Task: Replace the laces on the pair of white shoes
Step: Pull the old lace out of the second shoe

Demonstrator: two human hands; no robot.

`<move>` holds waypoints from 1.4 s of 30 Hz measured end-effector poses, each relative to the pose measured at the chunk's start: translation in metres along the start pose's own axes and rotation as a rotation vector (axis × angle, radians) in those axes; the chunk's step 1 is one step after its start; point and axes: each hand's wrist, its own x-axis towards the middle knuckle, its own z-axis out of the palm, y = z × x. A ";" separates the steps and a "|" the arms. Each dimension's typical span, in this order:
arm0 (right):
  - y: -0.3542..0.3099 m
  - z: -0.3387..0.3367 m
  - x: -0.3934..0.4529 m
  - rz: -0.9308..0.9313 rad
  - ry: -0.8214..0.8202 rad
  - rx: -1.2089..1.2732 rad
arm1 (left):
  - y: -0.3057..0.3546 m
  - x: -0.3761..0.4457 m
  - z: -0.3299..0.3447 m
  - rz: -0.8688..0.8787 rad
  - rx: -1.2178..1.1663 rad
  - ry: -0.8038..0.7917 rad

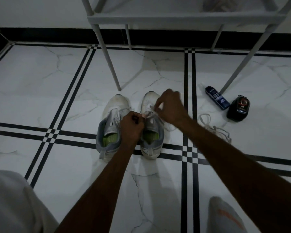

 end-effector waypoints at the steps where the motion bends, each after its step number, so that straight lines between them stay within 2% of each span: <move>1: -0.010 0.013 -0.004 -0.014 -0.108 -0.075 | 0.001 0.000 0.000 -0.002 0.006 -0.005; 3: -0.016 0.035 -0.008 -0.044 -0.221 -0.205 | 0.000 0.000 -0.001 -0.001 0.003 -0.011; 5: -0.010 0.046 -0.009 -0.077 -0.192 -0.201 | -0.005 0.001 -0.001 -0.001 -0.008 -0.018; 7: 0.002 0.040 -0.005 0.010 -0.061 -0.135 | -0.009 0.002 -0.001 -0.006 -0.011 -0.020; 9: 0.020 0.012 0.005 0.183 0.166 -0.124 | -0.005 0.001 0.000 0.001 -0.004 -0.024; 11: 0.034 -0.019 0.008 0.276 0.369 -0.060 | -0.002 -0.001 0.000 0.003 0.001 -0.024; 12: 0.035 -0.028 0.008 0.275 0.381 -0.046 | -0.002 -0.001 0.000 0.005 0.002 -0.017; 14: 0.028 -0.027 0.004 0.217 0.257 -0.110 | -0.002 -0.001 0.001 0.001 -0.004 -0.002; 17: 0.010 0.000 -0.007 0.116 0.013 -0.070 | -0.002 -0.001 0.002 -0.006 -0.007 -0.008; 19: -0.003 0.015 -0.013 0.057 -0.081 -0.066 | -0.001 -0.001 0.002 -0.008 -0.011 -0.022; 25: -0.016 0.032 -0.012 -0.067 -0.091 -0.175 | -0.002 0.000 0.001 0.009 0.036 -0.013; 29: -0.006 0.029 -0.013 -0.137 -0.165 -0.166 | -0.004 0.001 -0.001 0.009 0.023 -0.004; 33: -0.004 0.028 -0.012 -0.121 -0.220 -0.100 | -0.002 0.000 -0.001 0.016 0.025 0.001; 35: -0.009 0.033 -0.013 -0.141 -0.233 -0.173 | -0.004 0.000 0.000 0.021 0.030 -0.007; 37: -0.009 0.044 -0.012 -0.156 -0.232 -0.220 | -0.006 0.001 0.000 0.023 0.019 -0.016; 39: -0.007 0.042 -0.011 -0.111 -0.172 -0.123 | -0.008 0.002 0.000 0.028 0.002 -0.021; 40: -0.003 0.035 -0.009 -0.048 -0.080 -0.075 | -0.008 0.002 0.000 0.027 0.003 -0.022; 42: 0.013 0.012 0.000 0.091 0.208 0.024 | -0.007 0.001 -0.001 0.020 0.010 -0.016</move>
